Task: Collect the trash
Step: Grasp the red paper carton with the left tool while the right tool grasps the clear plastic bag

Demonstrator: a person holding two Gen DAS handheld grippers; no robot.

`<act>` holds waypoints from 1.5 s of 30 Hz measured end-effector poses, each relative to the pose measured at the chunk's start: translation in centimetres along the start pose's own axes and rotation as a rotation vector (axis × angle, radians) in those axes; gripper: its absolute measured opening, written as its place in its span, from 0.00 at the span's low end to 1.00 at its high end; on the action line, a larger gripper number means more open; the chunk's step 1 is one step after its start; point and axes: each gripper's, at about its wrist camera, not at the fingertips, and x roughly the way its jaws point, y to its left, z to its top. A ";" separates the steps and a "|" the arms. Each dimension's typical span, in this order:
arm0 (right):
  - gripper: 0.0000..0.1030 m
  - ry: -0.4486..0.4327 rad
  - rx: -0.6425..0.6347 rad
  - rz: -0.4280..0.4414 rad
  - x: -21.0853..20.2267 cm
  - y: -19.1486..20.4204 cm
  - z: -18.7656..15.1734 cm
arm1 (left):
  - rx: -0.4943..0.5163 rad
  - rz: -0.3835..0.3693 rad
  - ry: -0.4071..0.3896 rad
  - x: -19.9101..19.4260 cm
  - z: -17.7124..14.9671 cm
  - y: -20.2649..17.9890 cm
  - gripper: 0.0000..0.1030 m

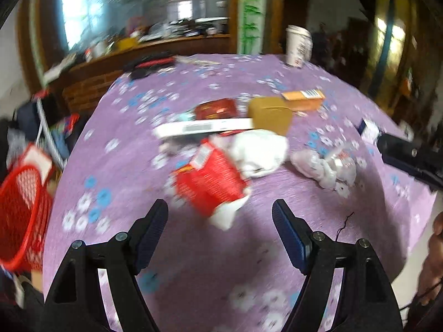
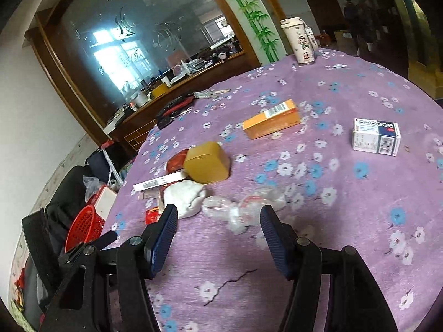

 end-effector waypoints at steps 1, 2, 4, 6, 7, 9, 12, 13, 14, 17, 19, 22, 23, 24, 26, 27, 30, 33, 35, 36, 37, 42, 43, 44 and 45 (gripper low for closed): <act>0.64 -0.002 0.006 -0.001 0.0 -0.3 0.0 | 0.029 0.017 0.005 0.7 0.2 -0.9 0.74; 0.64 -0.004 0.013 -0.003 -0.1 -0.6 0.0 | 0.053 0.038 0.012 1.4 0.5 -1.6 0.74; 0.64 -0.009 0.033 -0.003 -0.3 -1.5 0.2 | 0.083 0.084 0.013 2.8 0.9 -2.5 0.73; 0.64 -0.013 0.045 -0.006 -0.4 -2.1 0.2 | 0.113 0.124 0.037 4.4 1.2 -3.1 0.67; 0.64 -0.013 0.050 -0.009 -0.3 -2.3 0.3 | 0.116 0.131 0.048 5.0 1.3 -3.3 0.53; 0.64 -0.010 0.059 -0.012 -0.2 -2.8 0.4 | 0.109 0.132 0.095 6.4 1.4 -3.2 0.30; 0.64 -0.001 0.072 -0.013 0.3 -3.4 0.5 | 0.081 0.128 0.111 7.1 1.6 -2.7 0.15; 0.64 0.003 0.075 -0.013 0.5 -3.5 0.4 | 0.061 0.117 0.111 7.1 1.7 -2.3 0.09; 0.64 0.009 0.077 -0.013 0.7 -3.6 0.4 | 0.035 0.095 0.103 6.9 1.6 -1.8 0.09; 0.64 0.024 0.079 -0.015 1.5 -3.5 0.3 | -0.028 0.027 0.082 5.7 1.3 -0.2 0.03; 0.64 0.034 0.076 -0.026 2.1 -3.4 0.3 | -0.082 -0.033 0.053 4.5 0.8 1.2 0.03; 0.64 0.055 0.071 -0.045 3.5 -3.2 0.5 | -0.136 -0.086 0.013 2.6 0.2 3.1 0.02; 0.64 0.061 0.070 -0.050 3.9 -3.2 0.5 | -0.148 -0.100 0.001 1.9 -0.1 3.5 0.02; 0.64 0.071 0.066 -0.050 4.4 -3.0 0.5 | -0.151 -0.103 -0.005 1.5 -0.3 3.9 0.02; 0.62 0.089 0.052 -0.064 5.2 -2.8 0.4 | -0.149 -0.101 -0.018 0.7 -0.7 4.3 0.02; 0.49 0.097 0.045 -0.079 5.6 -2.6 0.2 | -0.152 -0.103 -0.022 0.3 -0.9 4.3 0.02; 0.31 0.094 0.022 -0.087 5.9 -2.1 -0.2 | -0.156 -0.111 -0.035 -0.4 -1.6 4.6 0.02; 0.26 0.066 -0.016 -0.095 5.0 -1.4 -0.5 | -0.147 -0.108 -0.050 -0.8 -1.9 4.5 0.03; 0.25 0.041 -0.031 -0.098 4.1 -1.0 -0.5 | -0.148 -0.115 -0.053 -0.9 -2.0 4.4 0.02; 0.24 0.034 -0.035 -0.095 3.7 -0.9 -0.5 | -0.151 -0.120 -0.055 -1.0 -2.0 4.4 0.02; 0.24 0.023 -0.039 -0.095 3.2 -0.7 -0.5 | -0.153 -0.126 -0.057 -1.1 -2.1 4.4 0.02; 0.24 -0.006 -0.068 -0.085 1.9 0.8 -0.5 | -0.151 -0.137 -0.072 -1.7 -2.1 4.2 0.02; 0.24 -0.008 -0.074 -0.078 1.8 1.2 -0.6 | -0.153 -0.138 -0.077 -1.9 -2.2 4.2 0.03; 0.24 -0.008 -0.085 -0.073 1.6 1.8 -0.7 | -0.155 -0.139 -0.081 -2.0 -2.1 4.3 0.03; 0.24 -0.010 -0.092 -0.069 1.5 2.2 -0.8 | -0.156 -0.141 -0.084 -2.2 -2.2 4.3 0.02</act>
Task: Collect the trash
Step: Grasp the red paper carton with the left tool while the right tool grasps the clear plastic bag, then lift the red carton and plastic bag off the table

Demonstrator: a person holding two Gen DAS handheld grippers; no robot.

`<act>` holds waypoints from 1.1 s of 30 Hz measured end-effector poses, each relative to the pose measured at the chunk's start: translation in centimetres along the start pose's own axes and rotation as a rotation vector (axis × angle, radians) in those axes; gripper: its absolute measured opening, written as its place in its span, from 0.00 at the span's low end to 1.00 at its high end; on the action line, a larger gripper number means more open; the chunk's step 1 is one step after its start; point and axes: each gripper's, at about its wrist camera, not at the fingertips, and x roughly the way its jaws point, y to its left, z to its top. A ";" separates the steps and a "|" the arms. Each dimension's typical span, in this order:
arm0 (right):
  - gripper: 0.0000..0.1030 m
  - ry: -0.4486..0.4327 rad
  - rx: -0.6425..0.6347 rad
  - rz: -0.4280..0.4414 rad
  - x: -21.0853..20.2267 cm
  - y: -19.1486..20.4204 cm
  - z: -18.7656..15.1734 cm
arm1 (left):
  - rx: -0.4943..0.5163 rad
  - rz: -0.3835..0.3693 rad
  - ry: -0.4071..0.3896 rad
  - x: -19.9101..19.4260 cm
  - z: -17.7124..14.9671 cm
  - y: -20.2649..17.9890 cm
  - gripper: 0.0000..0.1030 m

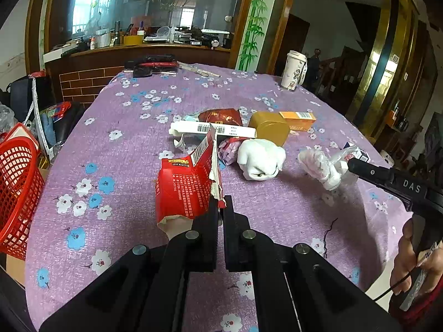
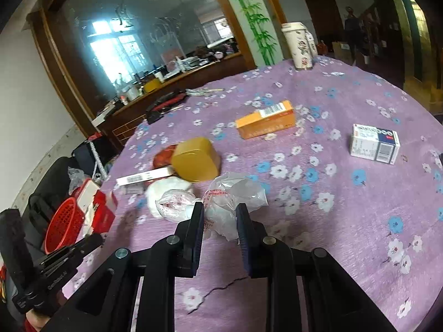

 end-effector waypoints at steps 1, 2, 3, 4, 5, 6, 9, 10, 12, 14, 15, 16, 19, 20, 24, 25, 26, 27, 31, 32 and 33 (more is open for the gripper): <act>0.24 -0.004 -0.007 0.005 -0.2 0.5 0.0 | -0.001 -0.002 -0.003 -0.2 0.0 0.0 0.02; 0.24 -0.006 -0.013 0.009 -0.3 0.8 -0.1 | -0.002 -0.003 -0.006 -0.3 0.1 0.0 0.03; 0.24 -0.008 -0.021 0.014 -0.5 1.2 -0.1 | -0.002 -0.003 -0.009 -0.4 0.1 0.0 0.03; 0.24 -0.009 -0.027 0.019 -0.6 1.4 -0.2 | -0.002 -0.003 -0.010 -0.6 0.2 0.0 0.03; 0.24 -0.011 -0.031 0.024 -0.8 1.7 -0.2 | -0.001 -0.003 -0.011 -0.7 0.2 0.0 0.02; 0.24 -0.012 -0.033 0.027 -0.9 1.9 -0.3 | -0.001 -0.004 -0.013 -0.9 0.2 0.1 0.02; 0.24 -0.012 -0.045 0.039 -1.2 2.4 -0.4 | 0.001 -0.002 -0.021 -1.3 0.2 -0.2 0.02; 0.24 -0.012 -0.048 0.042 -1.2 2.5 -0.5 | 0.002 -0.002 -0.022 -1.4 0.2 -0.2 0.02; 0.24 -0.014 -0.052 0.049 -1.4 2.6 -0.5 | 0.001 0.000 -0.026 -1.6 0.2 -0.3 0.03; 0.24 -0.016 -0.054 0.052 -1.6 2.6 -0.7 | 0.003 0.001 -0.026 -1.7 0.3 -0.4 0.03; 0.24 -0.015 -0.053 0.054 -1.6 2.7 -0.7 | 0.003 0.002 -0.027 -1.7 0.4 -0.4 0.03; 0.24 -0.014 -0.054 0.056 -1.6 2.6 -0.7 | 0.005 0.003 -0.026 -1.7 0.4 -0.5 0.03; 0.24 -0.010 -0.052 0.058 -1.5 2.5 -0.7 | 0.009 0.006 -0.023 -1.5 0.4 -0.7 0.03; 0.24 -0.010 -0.050 0.059 -1.5 2.4 -0.7 | 0.009 0.005 -0.023 -1.5 0.4 -0.7 0.03; 0.24 -0.011 -0.050 0.061 -1.6 2.5 -0.7 | 0.009 0.005 -0.023 -1.5 0.4 -0.7 0.02; 0.24 -0.010 -0.048 0.062 -1.5 2.5 -0.7 | 0.009 0.005 -0.024 -1.5 0.4 -0.8 0.02; 0.24 -0.008 -0.046 0.064 -1.5 2.5 -0.7 | 0.009 0.006 -0.024 -1.5 0.4 -0.8 0.03; 0.24 -0.008 -0.047 0.064 -1.5 2.5 -0.7 | 0.009 0.006 -0.023 -1.5 0.4 -0.7 0.03; 0.24 -0.006 -0.045 0.066 -1.5 2.6 -0.8 | 0.009 0.007 -0.022 -1.4 0.4 -0.9 0.03; 0.24 -0.005 -0.045 0.067 -1.5 2.6 -0.8 | 0.009 0.005 -0.021 -1.4 0.4 -0.9 0.03; 0.24 -0.006 -0.046 0.066 -1.5 2.6 -0.8 | 0.009 0.005 -0.020 -1.4 0.4 -0.9 0.03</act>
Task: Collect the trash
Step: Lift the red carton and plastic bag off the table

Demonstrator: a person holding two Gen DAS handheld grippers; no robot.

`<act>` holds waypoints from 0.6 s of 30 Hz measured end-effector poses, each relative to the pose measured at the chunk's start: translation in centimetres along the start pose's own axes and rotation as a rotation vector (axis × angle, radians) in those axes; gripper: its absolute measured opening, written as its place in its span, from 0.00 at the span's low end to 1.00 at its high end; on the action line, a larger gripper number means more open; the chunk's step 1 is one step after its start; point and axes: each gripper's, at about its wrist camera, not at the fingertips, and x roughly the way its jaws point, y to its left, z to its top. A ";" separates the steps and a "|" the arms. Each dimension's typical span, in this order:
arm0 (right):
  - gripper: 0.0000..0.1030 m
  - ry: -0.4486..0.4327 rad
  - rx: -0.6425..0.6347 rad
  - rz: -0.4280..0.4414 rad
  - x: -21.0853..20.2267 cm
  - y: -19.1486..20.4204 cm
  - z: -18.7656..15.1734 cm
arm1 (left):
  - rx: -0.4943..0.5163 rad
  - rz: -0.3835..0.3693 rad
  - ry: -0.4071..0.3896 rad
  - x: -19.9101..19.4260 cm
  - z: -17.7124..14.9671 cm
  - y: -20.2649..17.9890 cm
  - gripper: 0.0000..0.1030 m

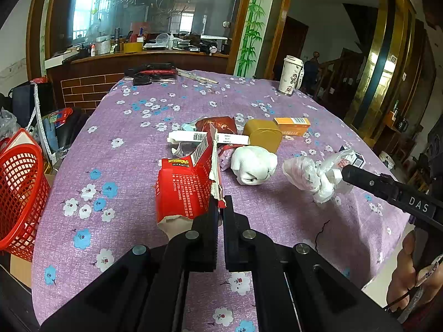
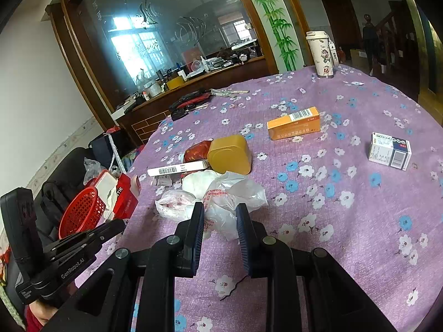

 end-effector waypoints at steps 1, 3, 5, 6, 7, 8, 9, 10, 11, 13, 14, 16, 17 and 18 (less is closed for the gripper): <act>0.24 0.000 0.001 0.000 0.0 0.0 0.0 | 0.001 0.000 0.000 0.0 0.0 0.0 0.03; 0.24 0.000 0.001 -0.001 0.0 0.0 0.0 | 0.001 0.000 0.000 0.0 0.0 -0.1 0.03; 0.24 0.000 0.000 -0.001 0.0 0.0 0.0 | 0.001 0.001 -0.001 0.0 0.0 -0.1 0.02; 0.24 0.001 0.000 0.000 0.0 0.0 0.0 | -0.001 0.000 0.000 0.0 0.1 -0.1 0.02; 0.24 0.001 0.000 0.000 0.0 0.0 0.0 | -0.002 -0.002 -0.001 0.0 0.1 -0.1 0.03; 0.24 0.001 -0.001 0.000 0.0 0.1 -0.1 | 0.000 0.001 -0.002 0.0 0.1 -0.1 0.03; 0.24 0.001 -0.002 0.000 0.0 0.1 0.0 | 0.001 0.002 -0.002 0.0 0.1 -0.1 0.03; 0.24 0.001 -0.003 0.001 0.1 0.1 -0.1 | 0.001 0.002 -0.002 0.0 0.1 -0.1 0.03; 0.24 0.001 -0.003 0.001 0.1 0.2 -0.1 | 0.000 0.000 -0.002 0.0 0.1 -0.1 0.03; 0.24 -0.001 -0.005 0.000 0.1 0.2 -0.1 | -0.001 0.001 -0.003 0.0 0.1 -0.1 0.03; 0.24 0.000 -0.005 0.001 0.1 0.3 -0.1 | -0.001 0.001 -0.004 0.0 0.1 -0.1 0.03; 0.24 0.002 -0.004 0.002 0.2 0.3 -0.1 | -0.002 0.001 -0.004 -0.1 0.1 -0.1 0.02; 0.24 0.003 -0.004 0.002 0.1 0.3 -0.2 | -0.002 0.001 -0.004 -0.1 0.1 -0.1 0.02; 0.24 0.004 -0.004 0.003 0.1 0.4 -0.2 | -0.003 -0.001 -0.005 -0.1 0.1 0.0 0.03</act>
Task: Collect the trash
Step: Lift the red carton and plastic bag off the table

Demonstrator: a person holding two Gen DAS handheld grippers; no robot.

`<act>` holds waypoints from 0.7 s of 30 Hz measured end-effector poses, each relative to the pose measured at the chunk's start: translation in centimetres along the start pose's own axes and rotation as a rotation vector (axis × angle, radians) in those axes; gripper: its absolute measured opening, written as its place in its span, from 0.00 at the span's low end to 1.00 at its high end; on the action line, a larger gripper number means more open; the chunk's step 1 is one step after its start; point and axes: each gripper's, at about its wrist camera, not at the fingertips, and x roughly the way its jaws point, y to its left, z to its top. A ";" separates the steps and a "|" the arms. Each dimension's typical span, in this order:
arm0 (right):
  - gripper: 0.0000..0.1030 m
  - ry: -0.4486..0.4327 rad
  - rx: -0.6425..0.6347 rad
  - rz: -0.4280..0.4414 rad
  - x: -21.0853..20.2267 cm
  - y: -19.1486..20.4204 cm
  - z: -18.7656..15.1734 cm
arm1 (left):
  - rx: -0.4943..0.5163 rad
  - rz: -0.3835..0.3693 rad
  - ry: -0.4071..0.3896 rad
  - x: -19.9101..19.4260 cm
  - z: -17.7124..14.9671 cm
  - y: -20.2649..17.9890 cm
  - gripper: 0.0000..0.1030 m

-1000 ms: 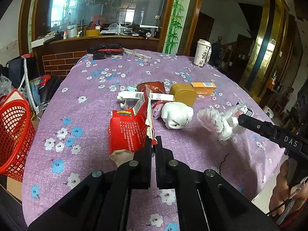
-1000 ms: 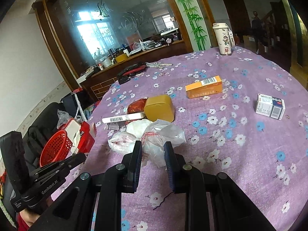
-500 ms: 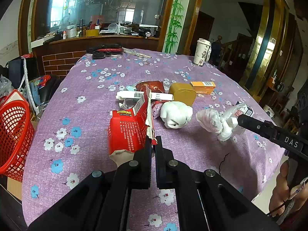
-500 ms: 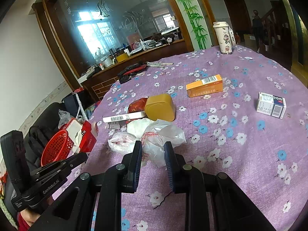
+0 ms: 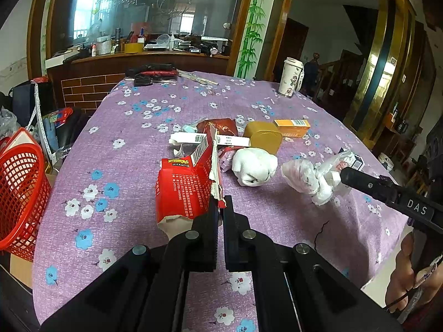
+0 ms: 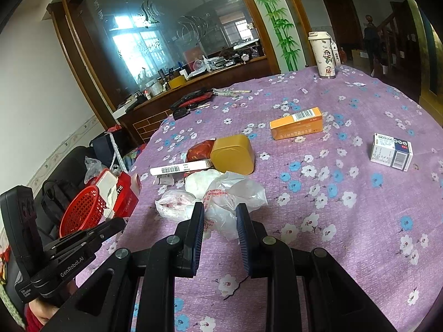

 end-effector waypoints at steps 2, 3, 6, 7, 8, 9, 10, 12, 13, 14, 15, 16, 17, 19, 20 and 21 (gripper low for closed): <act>0.24 0.001 0.000 0.001 0.0 0.2 0.0 | 0.001 0.002 0.000 0.0 0.0 0.0 0.03; 0.24 0.001 -0.001 0.001 0.0 0.1 0.0 | 0.001 0.002 -0.001 0.0 0.0 0.0 0.03; 0.24 -0.001 -0.002 0.003 0.0 0.2 0.0 | 0.001 0.000 -0.003 -0.3 0.1 0.1 0.02; 0.24 0.000 -0.001 0.003 0.0 0.1 0.0 | 0.001 0.001 -0.003 -0.3 0.1 0.1 0.02; 0.24 -0.001 -0.001 0.005 0.0 0.0 0.0 | 0.000 0.001 -0.003 -0.3 0.2 0.2 0.02; 0.24 -0.001 -0.002 0.004 0.0 0.0 0.0 | -0.001 0.002 -0.002 -0.4 0.2 0.3 0.02; 0.24 -0.002 -0.002 0.004 0.0 0.1 0.0 | -0.003 0.004 -0.002 -0.4 0.2 0.3 0.03; 0.24 -0.001 0.001 0.005 0.0 0.1 0.0 | -0.005 0.004 -0.002 -0.5 0.2 0.4 0.03; 0.24 -0.001 -0.001 0.006 0.0 0.1 0.0 | -0.006 0.004 -0.002 -0.5 0.2 0.4 0.03; 0.24 -0.001 -0.003 0.005 0.0 0.2 0.0 | -0.006 0.005 -0.003 -0.5 0.2 0.4 0.03; 0.24 -0.002 -0.003 0.004 0.0 0.1 0.0 | -0.006 0.005 -0.003 -0.5 0.2 0.4 0.03; 0.24 -0.001 -0.005 0.006 0.0 0.1 0.1 | -0.006 0.005 -0.004 -0.6 0.2 0.5 0.02; 0.24 -0.001 -0.007 0.007 -0.1 0.2 0.1 | -0.007 0.006 -0.003 -0.6 0.1 0.5 0.02; 0.24 0.000 -0.011 0.008 0.0 0.4 0.1 | -0.008 0.006 -0.002 -0.6 0.1 0.7 0.02; 0.24 0.000 -0.013 0.010 0.0 0.5 0.1 | -0.009 0.007 -0.002 -0.7 0.1 0.7 0.02; 0.24 0.000 -0.015 0.011 -0.1 0.6 0.1 | -0.010 0.006 -0.003 -0.7 0.1 0.8 0.03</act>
